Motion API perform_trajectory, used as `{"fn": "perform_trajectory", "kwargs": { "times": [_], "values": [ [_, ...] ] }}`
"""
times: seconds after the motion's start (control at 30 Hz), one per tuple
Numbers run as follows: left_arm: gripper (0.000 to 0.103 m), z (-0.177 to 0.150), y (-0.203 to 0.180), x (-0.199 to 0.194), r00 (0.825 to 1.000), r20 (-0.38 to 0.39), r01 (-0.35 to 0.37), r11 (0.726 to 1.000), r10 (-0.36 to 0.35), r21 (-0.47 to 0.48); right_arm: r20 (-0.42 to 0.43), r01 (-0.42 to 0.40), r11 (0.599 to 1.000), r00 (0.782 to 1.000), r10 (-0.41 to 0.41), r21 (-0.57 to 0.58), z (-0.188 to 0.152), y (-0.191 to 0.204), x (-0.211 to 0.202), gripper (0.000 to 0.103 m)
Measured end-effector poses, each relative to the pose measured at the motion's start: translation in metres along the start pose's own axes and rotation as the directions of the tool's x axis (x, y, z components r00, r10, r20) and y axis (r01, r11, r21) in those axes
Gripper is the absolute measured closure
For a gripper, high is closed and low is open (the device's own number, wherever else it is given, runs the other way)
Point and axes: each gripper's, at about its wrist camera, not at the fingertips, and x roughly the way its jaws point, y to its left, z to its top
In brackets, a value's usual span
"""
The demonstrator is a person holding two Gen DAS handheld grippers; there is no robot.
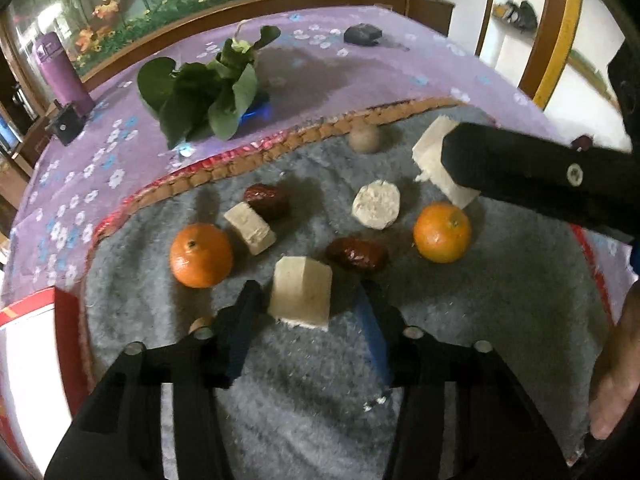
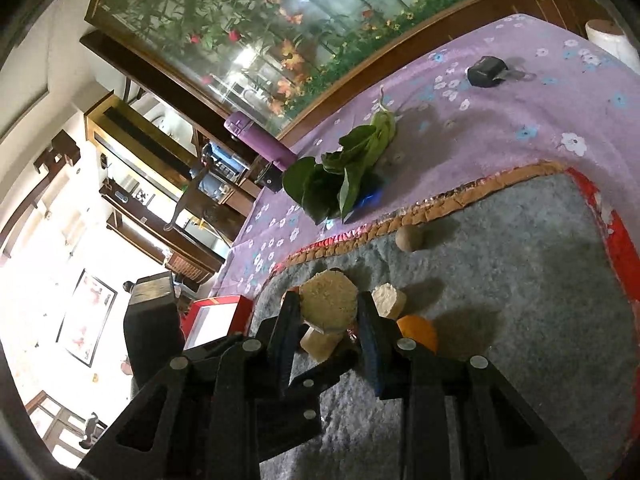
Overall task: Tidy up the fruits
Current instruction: 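Close the left tool on a pale cube while the right tool grips a round golden cake, then carry the cube and cake over the white tray and open both tools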
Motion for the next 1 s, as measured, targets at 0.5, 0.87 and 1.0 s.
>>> {"fn": "perform_trajectory", "kwargs": {
  "times": [0.5,0.87,1.0],
  "values": [
    [0.077,-0.031,0.006,-0.046,0.989,0.131,-0.050,0.995,0.062,-0.091,0.046,0.075,0.996,0.996,-0.073,-0.042,-0.003,-0.002,0.000,0.073],
    [0.077,-0.107,0.103,-0.142,0.925,0.215,-0.219,0.901,0.314,-0.374,0.037,0.169,0.967,0.986,-0.165,-0.192,-0.025,0.039,0.020,0.074],
    [0.077,-0.136,0.142,-0.152,0.904,0.186,-0.269,0.852,0.384,-0.450,-0.032,0.100,0.958,0.993,-0.113,-0.269,-0.047,0.088,0.046,0.074]
  ]
}}
